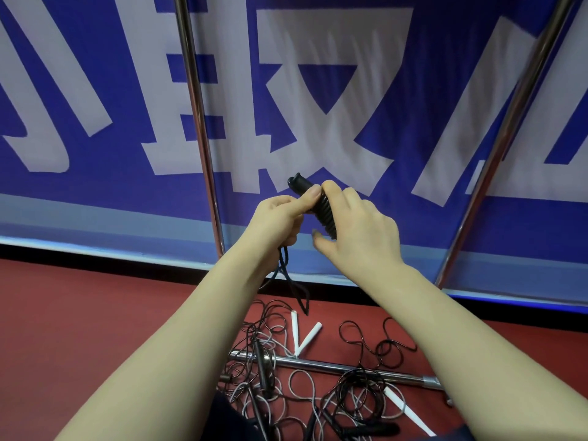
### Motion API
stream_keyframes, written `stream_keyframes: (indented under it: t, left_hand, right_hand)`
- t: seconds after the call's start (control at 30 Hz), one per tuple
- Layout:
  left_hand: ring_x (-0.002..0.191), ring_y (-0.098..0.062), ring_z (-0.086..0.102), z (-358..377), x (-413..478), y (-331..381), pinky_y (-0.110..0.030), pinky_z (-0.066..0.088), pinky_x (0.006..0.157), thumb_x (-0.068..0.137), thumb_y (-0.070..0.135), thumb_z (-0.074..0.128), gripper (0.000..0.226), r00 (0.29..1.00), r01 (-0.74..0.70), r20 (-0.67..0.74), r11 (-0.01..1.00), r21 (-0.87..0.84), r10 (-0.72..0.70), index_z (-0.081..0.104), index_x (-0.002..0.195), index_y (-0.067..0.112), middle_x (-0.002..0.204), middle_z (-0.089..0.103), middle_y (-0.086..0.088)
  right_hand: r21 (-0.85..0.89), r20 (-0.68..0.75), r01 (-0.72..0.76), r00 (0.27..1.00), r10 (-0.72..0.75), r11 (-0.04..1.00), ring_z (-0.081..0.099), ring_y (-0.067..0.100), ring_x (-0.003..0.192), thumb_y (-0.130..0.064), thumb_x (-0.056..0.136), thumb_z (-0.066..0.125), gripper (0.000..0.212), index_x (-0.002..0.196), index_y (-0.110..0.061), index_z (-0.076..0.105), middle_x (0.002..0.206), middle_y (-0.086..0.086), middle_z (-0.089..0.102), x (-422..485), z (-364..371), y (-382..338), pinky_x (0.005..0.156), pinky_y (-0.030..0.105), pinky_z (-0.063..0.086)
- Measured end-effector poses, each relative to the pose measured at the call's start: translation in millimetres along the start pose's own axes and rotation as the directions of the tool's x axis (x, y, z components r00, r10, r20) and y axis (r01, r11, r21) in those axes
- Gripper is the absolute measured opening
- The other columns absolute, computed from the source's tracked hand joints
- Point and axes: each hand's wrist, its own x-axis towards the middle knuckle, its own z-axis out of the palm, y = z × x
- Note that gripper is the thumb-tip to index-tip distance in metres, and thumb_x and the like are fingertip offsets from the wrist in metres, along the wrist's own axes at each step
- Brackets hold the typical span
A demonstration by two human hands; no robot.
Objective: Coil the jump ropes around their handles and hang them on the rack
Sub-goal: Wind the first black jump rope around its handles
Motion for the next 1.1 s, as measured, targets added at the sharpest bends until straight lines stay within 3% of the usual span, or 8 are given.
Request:
stream_keyframes:
  t: [0.13,0.23,0.37,0.5,0.6,0.77,0.93,1.1]
  left_hand:
    - [0.044,-0.006,0.027,-6,0,-2,-0.019,0.026,0.047,0.087,0.041,0.070,0.037,0.997,-0.058,-0.045,0.991,0.120,0.064,0.056,0.080,0.008,0.050,0.035,0.011]
    - [0.046,-0.007,0.027,-11,-2,-4,-0.020,0.025,0.049,0.087,0.041,0.069,0.034,0.998,-0.060,-0.003,0.990,0.127,0.061,0.057,0.072,0.012,0.051,0.035,0.010]
    - [0.050,-0.008,0.021,-6,-9,0,-0.019,0.019,0.048,0.085,0.041,0.063,0.030,0.982,-0.092,0.161,0.994,-0.051,0.099,0.062,0.061,0.023,0.057,0.029,0.007]
    - [0.060,-0.017,0.012,-2,-13,7,-0.011,0.036,0.051,0.088,0.038,0.056,0.050,0.963,-0.129,0.223,0.986,-0.105,0.150,0.062,0.107,-0.007,0.069,0.018,-0.005]
    - [0.061,-0.021,0.010,-4,-12,5,-0.014,0.046,0.063,0.089,0.038,0.053,0.058,0.954,-0.136,0.254,0.985,-0.103,0.159,0.058,0.116,-0.013,0.064,0.019,-0.002]
    - [0.049,-0.008,0.026,-10,-12,6,-0.018,0.024,0.051,0.088,0.040,0.051,0.036,0.943,-0.158,0.291,0.986,-0.043,0.164,0.065,0.099,0.009,0.055,0.038,0.007]
    - [0.045,-0.009,0.037,-12,-12,6,-0.018,0.037,0.050,0.085,0.044,0.053,0.032,0.954,-0.129,0.274,0.992,0.008,0.122,0.066,0.073,0.018,0.057,0.053,0.001]
    - [0.041,-0.008,0.028,-11,-9,9,-0.017,0.025,0.043,0.086,0.046,0.061,0.034,0.983,-0.033,0.181,0.999,0.031,0.027,0.054,0.080,0.013,0.056,0.053,0.000]
  right_hand:
    - [0.271,0.132,0.005,0.990,-0.042,0.963,0.048,0.016,0.090,-0.041,0.080,0.062,0.070,0.141,-0.034,0.028,0.110,-0.012,0.047,-5,-2,6,0.071,0.033,0.041]
    - [0.571,0.250,-0.121,0.968,-0.031,0.812,0.064,0.017,0.080,-0.035,0.071,0.074,0.054,0.118,-0.040,0.049,0.100,-0.011,0.061,-3,-7,16,0.078,0.042,0.055]
    - [0.839,0.426,-0.345,0.898,-0.112,0.421,0.066,0.025,0.074,-0.017,0.073,0.081,0.038,0.106,-0.018,0.063,0.087,0.006,0.065,2,-18,21,0.077,0.047,0.059]
    - [0.813,0.522,-0.571,0.801,-0.292,-0.113,0.067,0.040,0.083,-0.034,0.084,0.061,0.033,0.109,-0.014,0.068,0.102,0.016,0.061,0,-25,20,0.075,0.053,0.056]
    - [0.829,0.484,-0.547,0.807,-0.339,-0.119,0.060,0.036,0.063,-0.034,0.088,0.058,0.029,0.111,-0.018,0.065,0.090,0.013,0.055,-1,-23,23,0.057,0.038,0.050]
    - [0.848,0.460,-0.528,0.780,-0.424,-0.053,0.050,0.028,0.051,-0.036,0.088,0.055,0.044,0.131,-0.026,0.054,0.076,0.020,0.057,1,-25,23,0.049,0.031,0.045]
    - [0.912,0.405,-0.405,0.869,-0.283,0.061,0.047,0.028,0.059,-0.019,0.083,0.066,0.042,0.125,-0.021,0.059,0.074,0.018,0.052,5,-19,21,0.050,0.034,0.045]
    - [0.926,0.336,-0.302,0.933,-0.131,0.228,0.051,0.018,0.053,-0.010,0.089,0.066,0.027,0.115,-0.017,0.062,0.064,0.006,0.053,7,-21,23,0.051,0.033,0.046]
